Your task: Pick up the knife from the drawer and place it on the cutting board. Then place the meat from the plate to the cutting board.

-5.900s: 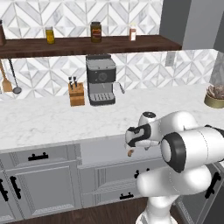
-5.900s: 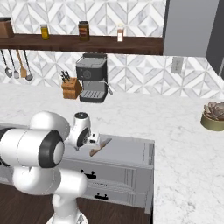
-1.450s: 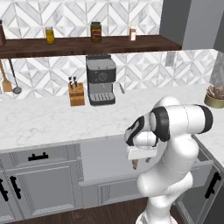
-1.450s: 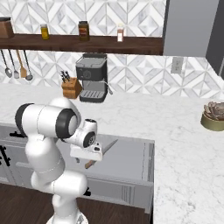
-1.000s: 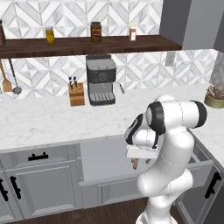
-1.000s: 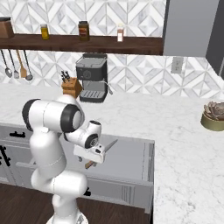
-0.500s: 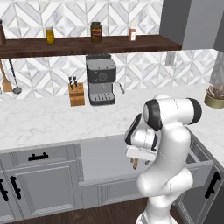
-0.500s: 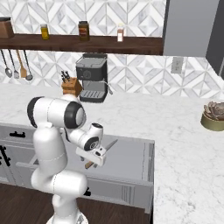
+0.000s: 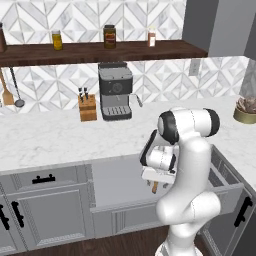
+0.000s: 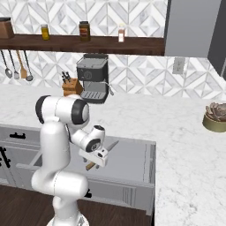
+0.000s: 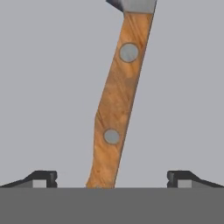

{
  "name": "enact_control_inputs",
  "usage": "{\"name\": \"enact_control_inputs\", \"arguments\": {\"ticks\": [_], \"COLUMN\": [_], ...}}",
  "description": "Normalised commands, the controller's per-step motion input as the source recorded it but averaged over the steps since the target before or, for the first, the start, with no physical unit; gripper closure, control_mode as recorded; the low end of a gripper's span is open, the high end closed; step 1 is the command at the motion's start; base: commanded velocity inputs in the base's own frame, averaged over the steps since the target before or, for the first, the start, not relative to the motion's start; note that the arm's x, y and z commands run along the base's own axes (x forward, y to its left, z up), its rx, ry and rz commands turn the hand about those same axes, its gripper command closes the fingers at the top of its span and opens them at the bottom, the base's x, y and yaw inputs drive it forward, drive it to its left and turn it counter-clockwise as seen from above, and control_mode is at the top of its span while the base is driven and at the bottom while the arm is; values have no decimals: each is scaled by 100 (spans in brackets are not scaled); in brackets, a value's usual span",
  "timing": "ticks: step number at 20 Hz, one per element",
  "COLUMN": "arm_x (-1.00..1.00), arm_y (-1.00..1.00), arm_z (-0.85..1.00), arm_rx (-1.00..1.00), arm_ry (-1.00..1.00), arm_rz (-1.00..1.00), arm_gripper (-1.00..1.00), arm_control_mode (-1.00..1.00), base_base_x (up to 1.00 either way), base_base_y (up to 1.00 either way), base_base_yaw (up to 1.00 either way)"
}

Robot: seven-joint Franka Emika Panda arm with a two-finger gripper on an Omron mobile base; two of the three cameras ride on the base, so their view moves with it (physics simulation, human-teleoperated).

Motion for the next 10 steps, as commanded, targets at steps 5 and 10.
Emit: {"name": "enact_control_inputs", "arguments": {"ticks": [5,10], "arm_x": [17,0], "arm_y": [0,0], "arm_z": [-33,-33], "arm_rx": [-1,-2], "arm_ry": [0,0], "arm_rz": [0,0], "arm_gripper": [-100,-100], "arm_control_mode": [-100,-100], "base_base_x": [0,0], "base_base_y": [0,0], "base_base_yaw": [0,0]}}
